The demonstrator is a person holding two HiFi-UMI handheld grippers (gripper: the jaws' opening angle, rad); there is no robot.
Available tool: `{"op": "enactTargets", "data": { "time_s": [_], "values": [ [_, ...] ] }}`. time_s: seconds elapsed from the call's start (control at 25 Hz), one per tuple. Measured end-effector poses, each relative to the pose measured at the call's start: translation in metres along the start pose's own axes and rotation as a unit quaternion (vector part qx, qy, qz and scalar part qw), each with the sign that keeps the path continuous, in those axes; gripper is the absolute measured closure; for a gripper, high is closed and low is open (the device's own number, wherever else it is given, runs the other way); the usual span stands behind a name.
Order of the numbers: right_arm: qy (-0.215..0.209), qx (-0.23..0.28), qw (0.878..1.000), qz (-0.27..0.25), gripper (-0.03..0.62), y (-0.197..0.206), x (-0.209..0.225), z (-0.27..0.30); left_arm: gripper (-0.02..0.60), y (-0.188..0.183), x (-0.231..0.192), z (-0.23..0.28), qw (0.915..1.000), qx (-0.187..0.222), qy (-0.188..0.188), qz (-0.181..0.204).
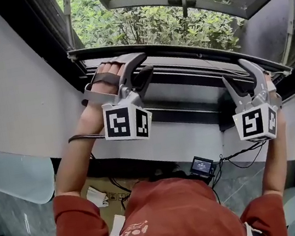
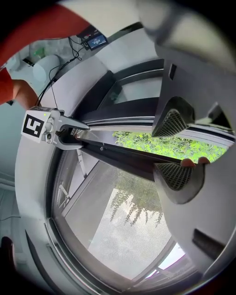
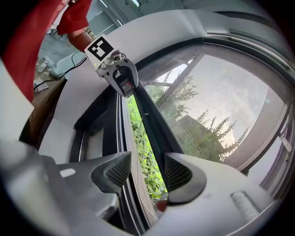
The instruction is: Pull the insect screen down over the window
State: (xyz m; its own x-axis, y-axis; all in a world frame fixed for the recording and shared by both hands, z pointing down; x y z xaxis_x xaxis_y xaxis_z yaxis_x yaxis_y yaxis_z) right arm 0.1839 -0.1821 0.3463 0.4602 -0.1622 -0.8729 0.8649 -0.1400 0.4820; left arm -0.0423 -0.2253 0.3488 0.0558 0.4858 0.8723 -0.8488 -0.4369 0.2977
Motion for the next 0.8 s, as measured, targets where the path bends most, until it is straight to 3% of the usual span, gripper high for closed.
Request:
{"op": "enactTargets", "data": {
  "time_s": [0.44,0.8],
  "values": [
    [-0.015,-0.016,1.000,-0.008,0.361,0.006,-0.014,0.001,0.407,0.004,0.012,0.005,0.9998,-0.006,0.018,-0.003],
    [-0.061,-0.038,0.997,0.006,0.344,0.020,-0.038,0.002,0.406,0.012,0.036,0.015,0.9983,-0.014,0.057,-0.006]
  ]
}}
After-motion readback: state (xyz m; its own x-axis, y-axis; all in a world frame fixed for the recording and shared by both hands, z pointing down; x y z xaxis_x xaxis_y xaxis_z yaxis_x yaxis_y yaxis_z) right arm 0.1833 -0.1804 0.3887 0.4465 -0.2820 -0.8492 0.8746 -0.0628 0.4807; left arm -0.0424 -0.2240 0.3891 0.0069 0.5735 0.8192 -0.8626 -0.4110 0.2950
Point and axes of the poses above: the fingertips, and each gripper's own axes: z forward along the fingers, x to its right, y out of its underside, the point moved 5 cm from there along -z, backward along the fingers, and after that the axes turned 12 degrees about y, right-handed, at the moved point
